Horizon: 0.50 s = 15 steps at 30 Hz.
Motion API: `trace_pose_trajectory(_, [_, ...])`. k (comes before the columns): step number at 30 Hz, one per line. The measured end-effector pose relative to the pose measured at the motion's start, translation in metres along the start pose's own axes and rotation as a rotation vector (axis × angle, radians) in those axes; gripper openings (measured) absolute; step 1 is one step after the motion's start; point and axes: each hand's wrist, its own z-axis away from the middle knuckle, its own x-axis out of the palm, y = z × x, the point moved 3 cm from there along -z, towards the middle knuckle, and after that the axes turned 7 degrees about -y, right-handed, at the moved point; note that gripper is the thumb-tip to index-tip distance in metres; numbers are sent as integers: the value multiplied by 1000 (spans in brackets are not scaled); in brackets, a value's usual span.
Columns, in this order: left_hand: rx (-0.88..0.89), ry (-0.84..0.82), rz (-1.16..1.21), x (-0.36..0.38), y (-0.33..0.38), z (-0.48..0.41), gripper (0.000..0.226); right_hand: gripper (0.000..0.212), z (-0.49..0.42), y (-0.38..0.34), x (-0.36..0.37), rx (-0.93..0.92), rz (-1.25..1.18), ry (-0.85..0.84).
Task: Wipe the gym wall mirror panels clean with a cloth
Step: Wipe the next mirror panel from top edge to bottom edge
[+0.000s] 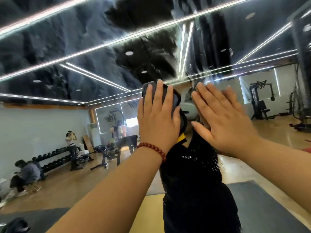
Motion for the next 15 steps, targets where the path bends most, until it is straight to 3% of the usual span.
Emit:
trace_pose_trajectory(2, [-125, 18, 41, -8, -8, -32, 58, 72, -22, 9, -5, 65, -33, 28])
trace_pose_trajectory(4, [-116, 56, 34, -10, -9, -37, 59, 72, -34, 11, -6, 99, -36, 40])
trace_pose_trajectory(9, [364, -58, -127, 7, 2, 11, 57, 70, -31, 10, 1, 95, -27, 47])
trace_pose_trajectory(11, [464, -69, -132, 1, -6, 5, 55, 70, -30, 11, -1, 96, -41, 49])
trace_pose_trajectory(13, [377, -13, -73, -14, -22, -25, 52, 70, -31, 11, -1, 88, -41, 53])
trace_pose_trajectory(15, [169, 53, -6, -35, -48, -69, 52, 69, -30, 10, 0, 81, -41, 60])
